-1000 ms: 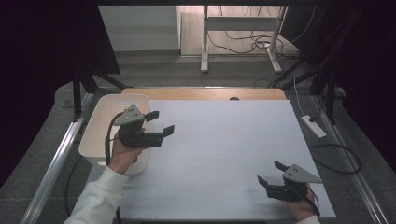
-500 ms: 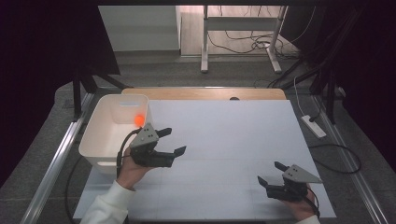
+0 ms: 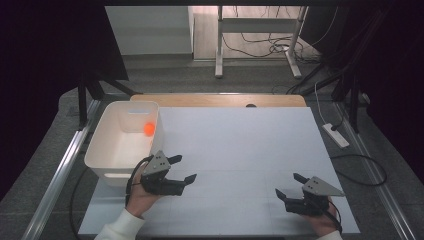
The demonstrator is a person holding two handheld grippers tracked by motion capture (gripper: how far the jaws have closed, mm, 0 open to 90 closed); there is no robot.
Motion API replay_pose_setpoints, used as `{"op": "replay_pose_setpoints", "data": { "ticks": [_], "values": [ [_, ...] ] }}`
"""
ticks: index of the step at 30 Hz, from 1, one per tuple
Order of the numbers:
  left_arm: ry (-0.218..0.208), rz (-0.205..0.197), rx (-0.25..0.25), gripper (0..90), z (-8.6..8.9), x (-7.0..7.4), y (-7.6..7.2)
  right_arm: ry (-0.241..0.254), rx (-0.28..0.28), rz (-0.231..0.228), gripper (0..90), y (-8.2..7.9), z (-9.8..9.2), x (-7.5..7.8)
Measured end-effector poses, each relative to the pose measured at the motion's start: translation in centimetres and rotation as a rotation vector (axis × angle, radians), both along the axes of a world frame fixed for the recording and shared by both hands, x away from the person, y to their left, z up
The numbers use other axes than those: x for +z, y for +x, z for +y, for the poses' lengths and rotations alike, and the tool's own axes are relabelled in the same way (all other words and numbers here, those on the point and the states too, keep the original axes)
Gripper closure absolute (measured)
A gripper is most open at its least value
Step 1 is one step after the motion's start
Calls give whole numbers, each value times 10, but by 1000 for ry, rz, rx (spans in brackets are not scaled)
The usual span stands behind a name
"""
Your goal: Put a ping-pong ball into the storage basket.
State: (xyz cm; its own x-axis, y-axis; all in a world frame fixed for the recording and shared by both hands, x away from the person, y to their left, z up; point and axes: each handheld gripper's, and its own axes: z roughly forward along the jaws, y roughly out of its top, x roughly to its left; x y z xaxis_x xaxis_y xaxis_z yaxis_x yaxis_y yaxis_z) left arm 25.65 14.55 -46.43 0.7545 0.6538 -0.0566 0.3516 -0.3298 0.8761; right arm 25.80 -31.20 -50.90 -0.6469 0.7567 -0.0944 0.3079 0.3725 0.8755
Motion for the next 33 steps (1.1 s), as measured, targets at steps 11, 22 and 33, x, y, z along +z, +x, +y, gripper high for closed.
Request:
{"op": "replay_pose_setpoints", "data": {
  "ticks": [11, 22, 33],
  "values": [
    [-6, 48, 17, 212, 12, -32, -17, -2, -1, 0, 153, 0, 0, 0],
    [12, 68, 56, 212, 30, -51, -33, -3, -2, 8, 153, 1, 1, -1],
    [3, 44, 54, 210, 29, -50, -35, -12, 16, 19, 153, 1, 3, -3]
  ]
}}
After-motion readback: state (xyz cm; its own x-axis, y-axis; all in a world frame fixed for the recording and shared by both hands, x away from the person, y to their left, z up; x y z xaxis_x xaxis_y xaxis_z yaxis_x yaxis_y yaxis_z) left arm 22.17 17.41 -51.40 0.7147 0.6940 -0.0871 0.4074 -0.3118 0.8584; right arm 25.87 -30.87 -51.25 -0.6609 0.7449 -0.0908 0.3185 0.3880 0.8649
